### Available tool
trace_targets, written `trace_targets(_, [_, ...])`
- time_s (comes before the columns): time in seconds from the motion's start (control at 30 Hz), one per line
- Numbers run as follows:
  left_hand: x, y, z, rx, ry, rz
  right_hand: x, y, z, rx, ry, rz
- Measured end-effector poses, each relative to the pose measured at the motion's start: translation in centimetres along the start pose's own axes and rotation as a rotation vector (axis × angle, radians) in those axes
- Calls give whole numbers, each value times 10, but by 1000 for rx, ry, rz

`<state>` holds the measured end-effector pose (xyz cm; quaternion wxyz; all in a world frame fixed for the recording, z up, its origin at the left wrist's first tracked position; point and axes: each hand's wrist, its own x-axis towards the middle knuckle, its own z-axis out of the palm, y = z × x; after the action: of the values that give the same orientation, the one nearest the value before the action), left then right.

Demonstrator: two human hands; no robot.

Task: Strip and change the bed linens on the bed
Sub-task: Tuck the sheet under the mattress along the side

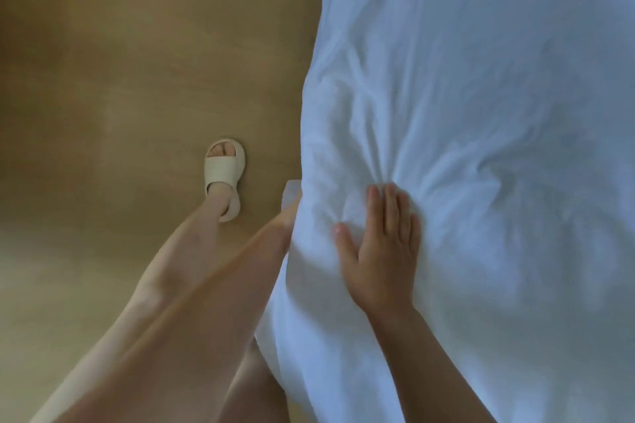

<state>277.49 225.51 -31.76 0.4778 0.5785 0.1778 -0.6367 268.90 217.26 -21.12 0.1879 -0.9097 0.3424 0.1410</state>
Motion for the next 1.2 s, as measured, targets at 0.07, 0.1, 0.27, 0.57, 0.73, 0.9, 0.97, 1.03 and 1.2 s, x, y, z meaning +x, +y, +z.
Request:
trace_targets(0.07, [-2, 4, 1, -119, 48, -21, -13, 6, 5, 0, 32, -19])
trace_targets(0.1, [-8, 9, -1, -159, 41, -28, -19, 9, 7, 5, 45, -26])
trace_targets(0.27, [-73, 16, -20, 56, 189, 192, -43, 13, 6, 168, 127, -6])
trace_targets(0.57, [-25, 6, -7, 427, 620, 223, -90, 42, 15, -197, -133, -84])
trace_targets(0.73, [-31, -27, -5, 72, 178, 45, -85, 36, 21, -303, 47, -193])
trace_targets(0.9, [-61, -44, -5, 173, 43, -63, -82, 46, 13, 27, -200, -128])
trace_targets(0.97, [-85, -37, 2, 167, 72, 21, -88, 51, 2, 173, -127, -132])
trace_targets(1.03, [-116, -30, 1, 108, 8, 119, -96, 53, -15, 277, 2, -101])
trace_targets(1.2, [-156, -62, -49, -107, -122, 51, -108, 50, -26, 378, 21, -115])
